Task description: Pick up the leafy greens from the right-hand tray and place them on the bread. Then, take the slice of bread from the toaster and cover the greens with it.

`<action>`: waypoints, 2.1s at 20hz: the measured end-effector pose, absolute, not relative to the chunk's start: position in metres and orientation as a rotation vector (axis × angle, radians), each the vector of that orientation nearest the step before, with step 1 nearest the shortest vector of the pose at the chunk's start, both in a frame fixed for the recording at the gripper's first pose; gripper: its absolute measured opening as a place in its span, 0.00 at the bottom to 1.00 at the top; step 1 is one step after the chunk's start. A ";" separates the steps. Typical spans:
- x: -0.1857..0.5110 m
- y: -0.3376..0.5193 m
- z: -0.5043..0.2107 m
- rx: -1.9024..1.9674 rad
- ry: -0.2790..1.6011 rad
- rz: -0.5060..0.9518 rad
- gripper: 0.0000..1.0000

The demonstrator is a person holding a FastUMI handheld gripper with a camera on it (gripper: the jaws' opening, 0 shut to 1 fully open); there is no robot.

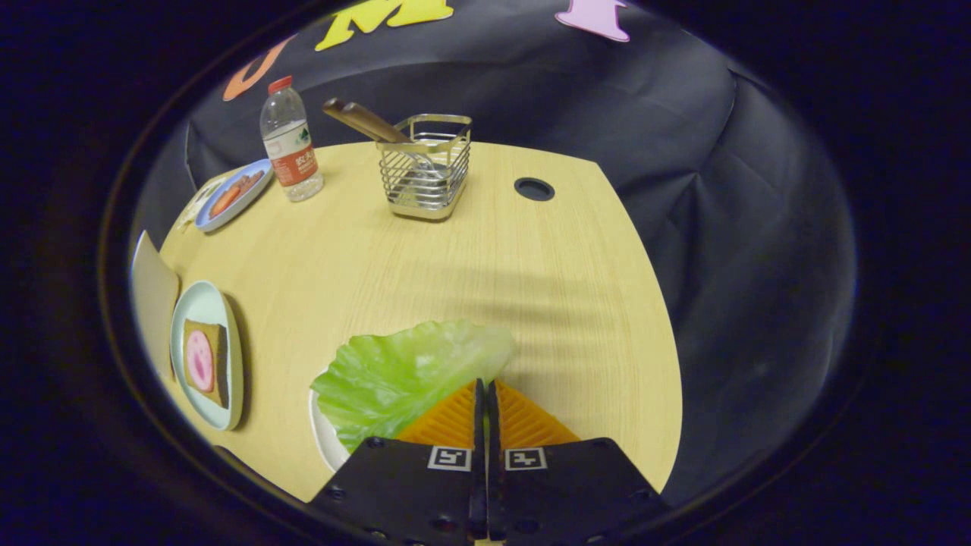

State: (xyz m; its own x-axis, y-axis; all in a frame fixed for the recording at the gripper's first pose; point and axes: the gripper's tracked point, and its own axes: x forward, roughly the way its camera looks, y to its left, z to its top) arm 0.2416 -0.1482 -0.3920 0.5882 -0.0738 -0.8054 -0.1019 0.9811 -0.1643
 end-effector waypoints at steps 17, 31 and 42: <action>0.179 -0.138 -0.299 -0.158 0.796 -0.001 0.00; 0.116 -0.001 -0.253 -0.191 0.729 0.007 0.00; 0.088 0.155 -0.277 -0.151 0.776 0.151 0.00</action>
State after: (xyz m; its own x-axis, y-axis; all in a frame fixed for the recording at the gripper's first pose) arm 0.0877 0.1547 -0.2773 0.7037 0.0800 -0.7060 -0.1913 0.9783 -0.0799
